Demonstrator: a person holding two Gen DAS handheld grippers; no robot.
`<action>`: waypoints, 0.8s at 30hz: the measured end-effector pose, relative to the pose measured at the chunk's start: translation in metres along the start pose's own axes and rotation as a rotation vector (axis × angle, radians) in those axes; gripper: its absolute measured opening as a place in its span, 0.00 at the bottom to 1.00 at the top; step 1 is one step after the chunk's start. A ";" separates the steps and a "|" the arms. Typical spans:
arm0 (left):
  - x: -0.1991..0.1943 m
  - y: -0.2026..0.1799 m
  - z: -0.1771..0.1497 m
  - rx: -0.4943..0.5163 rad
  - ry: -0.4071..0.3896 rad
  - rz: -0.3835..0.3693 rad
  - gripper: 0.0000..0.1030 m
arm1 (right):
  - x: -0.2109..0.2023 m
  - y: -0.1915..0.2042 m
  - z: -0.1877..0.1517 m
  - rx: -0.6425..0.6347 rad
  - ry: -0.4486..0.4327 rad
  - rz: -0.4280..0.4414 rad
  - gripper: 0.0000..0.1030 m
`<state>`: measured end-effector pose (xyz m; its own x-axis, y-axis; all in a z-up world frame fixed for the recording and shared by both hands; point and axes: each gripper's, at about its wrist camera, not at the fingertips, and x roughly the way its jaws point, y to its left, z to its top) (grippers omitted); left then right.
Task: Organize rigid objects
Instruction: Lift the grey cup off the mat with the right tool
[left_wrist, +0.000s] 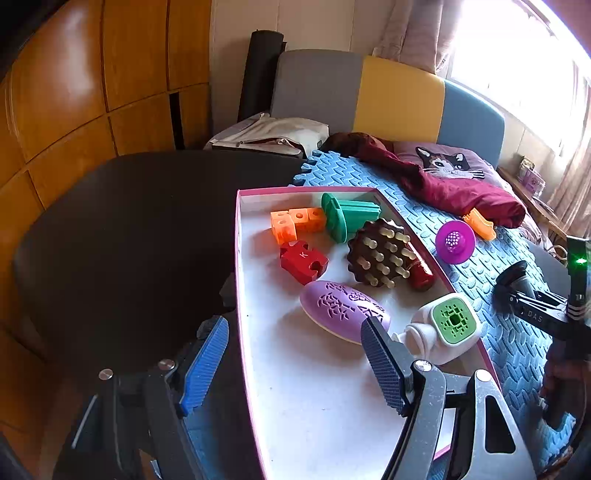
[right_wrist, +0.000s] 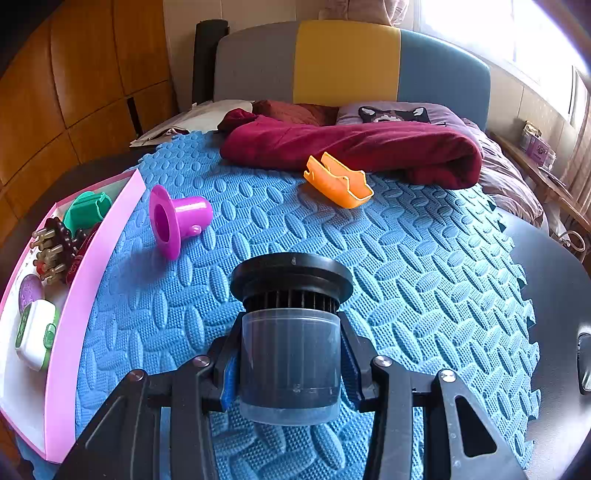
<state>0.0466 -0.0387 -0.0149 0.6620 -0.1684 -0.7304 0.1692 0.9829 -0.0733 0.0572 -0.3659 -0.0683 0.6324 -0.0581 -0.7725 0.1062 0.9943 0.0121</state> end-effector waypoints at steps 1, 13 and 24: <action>-0.001 0.000 0.000 0.001 -0.002 0.000 0.73 | 0.000 0.000 0.000 -0.002 0.000 -0.003 0.44; -0.005 0.000 -0.003 0.009 -0.005 0.008 0.73 | 0.000 0.002 0.000 -0.007 0.000 -0.009 0.43; -0.014 0.010 -0.001 -0.001 -0.027 0.022 0.73 | -0.001 0.003 0.000 -0.014 -0.002 -0.017 0.42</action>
<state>0.0382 -0.0261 -0.0060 0.6854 -0.1483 -0.7129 0.1535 0.9865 -0.0577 0.0568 -0.3631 -0.0673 0.6320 -0.0750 -0.7713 0.1061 0.9943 -0.0097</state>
